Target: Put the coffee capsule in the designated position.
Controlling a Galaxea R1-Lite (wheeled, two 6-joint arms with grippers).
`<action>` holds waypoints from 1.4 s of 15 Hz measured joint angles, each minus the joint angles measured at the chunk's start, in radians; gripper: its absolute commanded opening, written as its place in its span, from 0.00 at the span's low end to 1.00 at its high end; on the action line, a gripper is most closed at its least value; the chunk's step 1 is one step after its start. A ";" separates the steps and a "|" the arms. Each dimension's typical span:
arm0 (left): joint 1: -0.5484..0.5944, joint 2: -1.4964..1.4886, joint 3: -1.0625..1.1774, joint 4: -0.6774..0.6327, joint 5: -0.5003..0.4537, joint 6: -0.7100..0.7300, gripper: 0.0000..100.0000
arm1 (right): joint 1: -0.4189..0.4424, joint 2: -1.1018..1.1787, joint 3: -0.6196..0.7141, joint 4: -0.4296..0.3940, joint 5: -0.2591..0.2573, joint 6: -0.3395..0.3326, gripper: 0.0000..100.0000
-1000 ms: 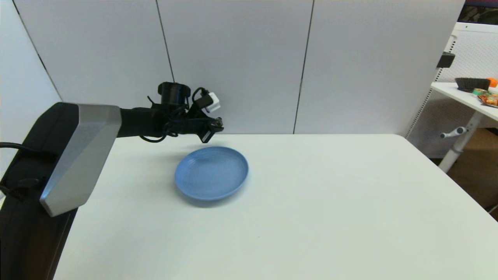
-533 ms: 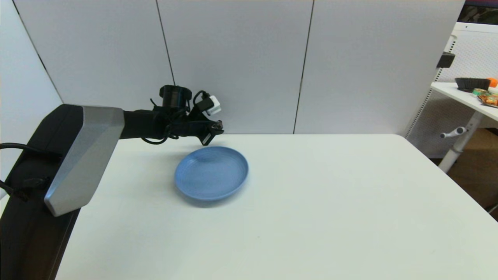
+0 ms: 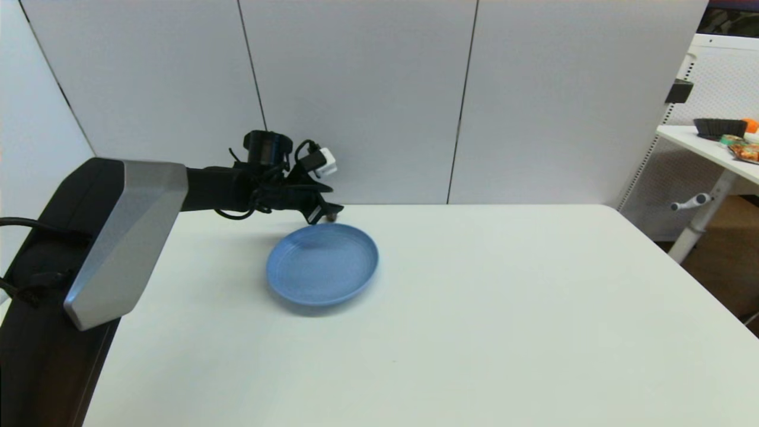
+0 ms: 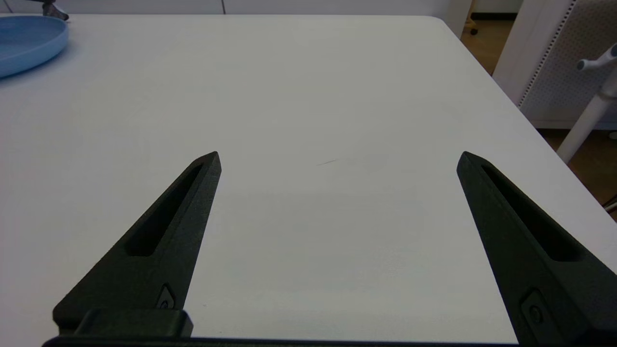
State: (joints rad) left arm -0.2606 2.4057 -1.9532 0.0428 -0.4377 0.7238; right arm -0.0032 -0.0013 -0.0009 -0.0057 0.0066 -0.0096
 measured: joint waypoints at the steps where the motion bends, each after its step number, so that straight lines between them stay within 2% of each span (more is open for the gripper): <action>1: 0.001 -0.006 0.003 0.000 0.000 0.002 1.00 | 0.000 0.000 0.000 0.000 0.000 0.000 1.00; 4: 0.004 -0.066 0.040 0.013 0.003 0.004 1.00 | 0.000 0.000 0.000 0.000 0.001 0.000 1.00; 8: 0.004 -0.300 0.203 0.153 0.021 0.004 1.00 | 0.000 0.000 0.000 0.000 0.000 0.001 1.00; 11: 0.004 -0.573 0.444 0.247 0.041 0.003 1.00 | 0.000 0.000 0.000 0.001 0.001 0.000 1.00; 16: 0.004 -1.069 0.851 0.283 0.065 -0.033 1.00 | 0.000 0.000 0.000 0.000 0.001 0.000 1.00; 21: 0.023 -1.587 1.190 0.256 0.074 -0.214 1.00 | 0.000 0.000 0.000 0.000 0.001 0.000 1.00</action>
State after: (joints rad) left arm -0.2381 0.8187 -0.7634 0.2991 -0.3640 0.5094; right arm -0.0032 -0.0013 -0.0009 -0.0057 0.0072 -0.0091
